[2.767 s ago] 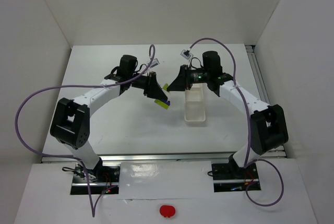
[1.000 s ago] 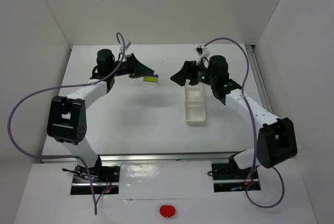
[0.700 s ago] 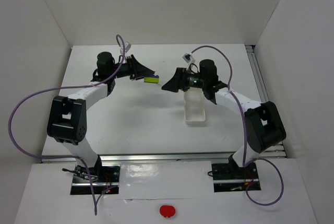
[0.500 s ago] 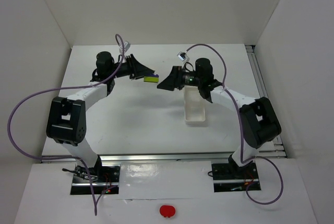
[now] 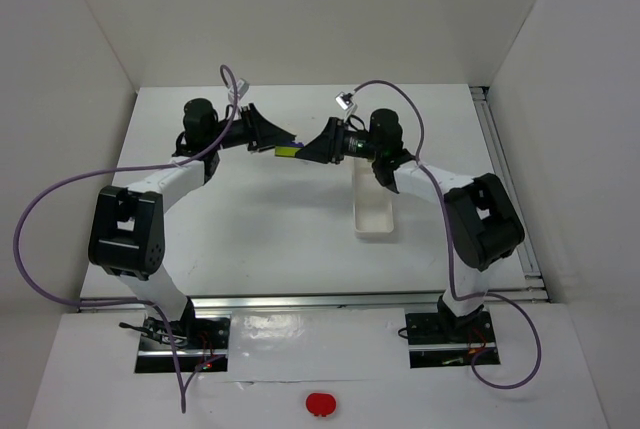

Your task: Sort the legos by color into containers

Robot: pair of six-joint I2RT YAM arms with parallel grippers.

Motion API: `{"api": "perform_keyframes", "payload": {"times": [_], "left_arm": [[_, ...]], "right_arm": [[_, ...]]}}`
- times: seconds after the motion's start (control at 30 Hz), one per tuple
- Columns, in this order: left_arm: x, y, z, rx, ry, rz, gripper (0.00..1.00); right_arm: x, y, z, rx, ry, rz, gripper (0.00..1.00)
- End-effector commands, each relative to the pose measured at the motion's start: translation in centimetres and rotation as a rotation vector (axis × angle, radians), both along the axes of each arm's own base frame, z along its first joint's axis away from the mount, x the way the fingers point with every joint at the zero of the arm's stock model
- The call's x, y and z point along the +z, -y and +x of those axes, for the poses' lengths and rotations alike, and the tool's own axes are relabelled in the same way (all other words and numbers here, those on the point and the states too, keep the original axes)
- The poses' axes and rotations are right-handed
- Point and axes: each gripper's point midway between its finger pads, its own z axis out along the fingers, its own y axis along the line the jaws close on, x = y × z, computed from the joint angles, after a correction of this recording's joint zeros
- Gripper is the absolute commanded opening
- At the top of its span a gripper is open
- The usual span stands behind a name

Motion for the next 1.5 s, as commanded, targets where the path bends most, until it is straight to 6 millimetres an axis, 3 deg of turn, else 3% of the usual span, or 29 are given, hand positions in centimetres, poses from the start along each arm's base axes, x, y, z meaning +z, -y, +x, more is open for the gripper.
{"api": "perform_keyframes", "payload": {"times": [0.0,0.1,0.17,0.27,0.33,0.4,0.47,0.67,0.8,0.83,0.9,0.97,1.03,1.07,1.1,1.23,1.27,1.43,1.47], "left_arm": [[2.5,0.0,-1.1,-0.023,0.101,-0.014,0.0],[2.5,0.0,-1.1,-0.023,0.101,-0.014,0.0],[2.5,0.0,-1.1,-0.023,0.101,-0.014,0.0],[2.3,0.0,-0.8,-0.011,0.101,-0.008,0.0],[1.9,-0.1,-0.7,-0.002,0.081,-0.001,0.0],[2.4,0.0,-0.5,-0.002,0.093,0.004,0.0],[2.1,-0.1,-0.4,0.008,0.081,0.011,0.0],[2.4,-0.4,0.3,0.027,0.09,0.004,0.0],[2.3,-0.4,0.6,0.026,0.09,0.013,0.0],[2.1,-0.9,1.1,0.051,0.084,0.026,0.0],[1.8,-1.7,2.0,0.102,0.105,0.076,0.0],[1.1,-2.7,2.5,0.15,0.041,0.137,0.0],[0.3,-3.6,3.2,0.215,0.015,0.216,0.0],[-0.3,-3.8,3.3,0.23,0.003,0.237,0.0],[0.1,-4.0,3.4,0.245,0.013,0.247,0.0],[0.3,-4.3,3.2,0.264,0.009,0.263,0.0],[-0.1,-4.2,2.9,0.254,-0.001,0.262,0.0],[-0.9,-3.0,1.4,0.103,0.006,0.227,0.0],[-0.4,-2.8,1.3,0.09,0.018,0.219,0.0]], "right_arm": [[3.0,-1.2,0.0,0.042,0.09,0.074,0.59],[3.7,-1.6,-0.4,0.054,0.103,0.097,0.46],[3.8,-1.5,-0.6,0.055,0.087,0.109,0.31],[2.3,-1.8,-0.8,0.062,0.06,0.079,0.1],[0.4,-1.6,0.1,-0.002,0.003,0.0,0.09],[-0.3,-1.2,0.3,-0.042,0.065,-0.074,0.07],[-2.3,-0.8,0.8,-0.087,0.072,-0.177,0.07],[-3.9,0.7,0.6,-0.13,0.092,-0.32,0.04],[-3.3,1.8,0.3,-0.17,0.108,-0.319,0.04],[-3.9,2.3,0.1,-0.18,0.099,-0.347,0.04],[-4.2,4.4,1.4,-0.303,0.106,-0.409,0.04],[-3.8,7.2,2.2,-0.469,0.101,-0.485,0.04],[-5.0,13.6,4.7,-0.833,0.057,-0.66,0.04],[-4.6,13.8,4.5,-0.833,0.054,-0.665,0.04],[-4.5,16.2,5.3,-0.955,0.052,-0.721,0.04],[-6.4,18.7,6.8,-1.047,0.036,-0.874,0.06],[-6.1,19.0,7.3,-1.08,0.046,-0.874,0.06],[-7.4,19.8,8.9,-1.091,0.066,-0.93,0.07],[-8.5,19.6,9.1,-1.083,0.056,-0.948,0.07]]}}
